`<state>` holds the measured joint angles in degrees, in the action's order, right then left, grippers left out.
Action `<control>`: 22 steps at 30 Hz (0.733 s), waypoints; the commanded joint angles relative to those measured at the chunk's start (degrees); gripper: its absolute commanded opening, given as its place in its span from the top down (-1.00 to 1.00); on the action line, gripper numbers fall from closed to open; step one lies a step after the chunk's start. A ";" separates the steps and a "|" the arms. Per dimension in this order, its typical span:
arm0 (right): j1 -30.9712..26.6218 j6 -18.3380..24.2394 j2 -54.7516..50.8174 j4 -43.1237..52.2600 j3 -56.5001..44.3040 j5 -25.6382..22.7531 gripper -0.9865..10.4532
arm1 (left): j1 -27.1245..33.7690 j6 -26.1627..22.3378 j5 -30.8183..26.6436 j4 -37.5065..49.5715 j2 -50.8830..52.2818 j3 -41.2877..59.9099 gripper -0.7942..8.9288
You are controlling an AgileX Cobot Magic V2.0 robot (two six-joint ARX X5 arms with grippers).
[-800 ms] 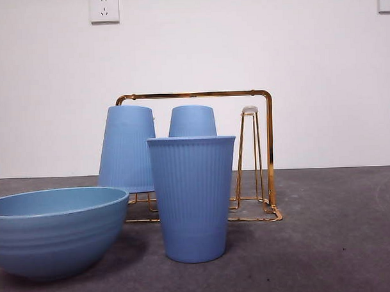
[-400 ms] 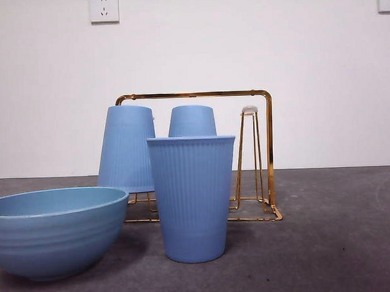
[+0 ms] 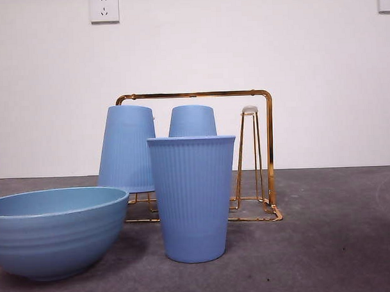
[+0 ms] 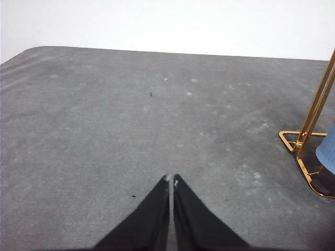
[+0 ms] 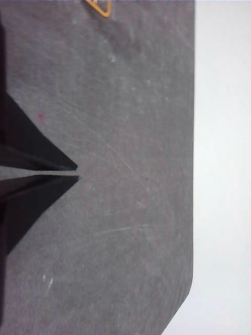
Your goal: Right arm lift cup from the cupboard, then place it on the right of the bowl
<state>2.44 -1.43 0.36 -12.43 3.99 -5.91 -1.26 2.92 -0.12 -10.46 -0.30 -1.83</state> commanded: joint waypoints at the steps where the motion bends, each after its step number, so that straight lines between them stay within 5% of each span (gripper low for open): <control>1: -1.16 2.47 -0.15 1.31 -1.38 2.91 0.81 | 0.07 -0.59 -0.04 -0.26 0.11 1.11 0.82; 6: -2.58 3.04 -0.15 2.78 -3.34 7.45 0.81 | 0.07 -0.59 -0.04 -0.26 0.11 1.11 0.82; 22: -2.62 2.99 -0.15 3.43 -3.34 7.43 0.81 | 0.07 -0.59 -0.04 -0.26 0.11 1.11 0.82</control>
